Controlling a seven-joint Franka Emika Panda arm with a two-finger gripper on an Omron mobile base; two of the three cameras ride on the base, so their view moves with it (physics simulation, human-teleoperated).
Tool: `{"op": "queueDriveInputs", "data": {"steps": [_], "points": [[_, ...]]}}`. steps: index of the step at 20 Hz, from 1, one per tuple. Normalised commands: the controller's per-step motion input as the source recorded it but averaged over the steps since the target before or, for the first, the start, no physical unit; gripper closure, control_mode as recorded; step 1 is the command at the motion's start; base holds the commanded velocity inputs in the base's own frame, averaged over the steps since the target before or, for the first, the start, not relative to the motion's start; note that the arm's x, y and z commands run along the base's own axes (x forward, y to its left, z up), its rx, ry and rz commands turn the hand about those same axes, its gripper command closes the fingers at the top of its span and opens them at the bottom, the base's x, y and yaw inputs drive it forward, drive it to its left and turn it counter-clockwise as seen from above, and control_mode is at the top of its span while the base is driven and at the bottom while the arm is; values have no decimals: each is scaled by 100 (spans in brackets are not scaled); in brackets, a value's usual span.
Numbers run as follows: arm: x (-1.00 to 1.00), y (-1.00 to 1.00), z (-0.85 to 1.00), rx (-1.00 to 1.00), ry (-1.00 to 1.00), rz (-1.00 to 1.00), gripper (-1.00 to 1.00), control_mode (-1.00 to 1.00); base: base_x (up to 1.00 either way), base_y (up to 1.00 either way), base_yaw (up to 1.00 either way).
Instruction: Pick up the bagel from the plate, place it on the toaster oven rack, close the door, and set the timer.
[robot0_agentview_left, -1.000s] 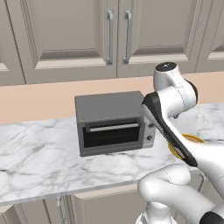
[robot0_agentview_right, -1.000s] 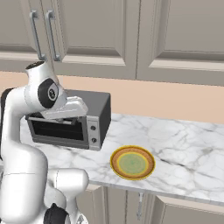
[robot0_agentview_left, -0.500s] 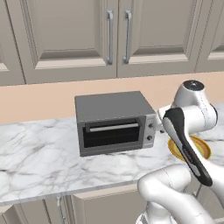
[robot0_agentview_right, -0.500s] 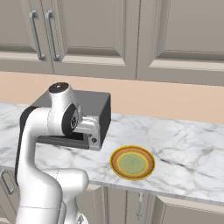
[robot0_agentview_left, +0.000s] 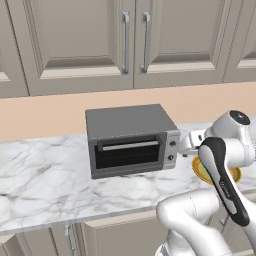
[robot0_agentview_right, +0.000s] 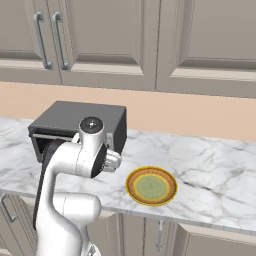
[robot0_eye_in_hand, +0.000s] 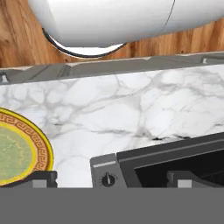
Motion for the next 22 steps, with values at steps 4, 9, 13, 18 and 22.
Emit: {"op": "queueDriveInputs", "data": {"steps": [4,9,13,18,22], "points": [[41,-13,-38,11,-3,0,-100,-100,0,0,0],[19,0,-56,1,-7,5,-100,-100,0,0,0],[42,0,-46,0,-6,8,-100,-100,0,0,0],[58,0,-32,0,-3,8,-100,-100,0,0,0],[56,-10,-16,0,0,7,-100,-100,0,0,0]]}}
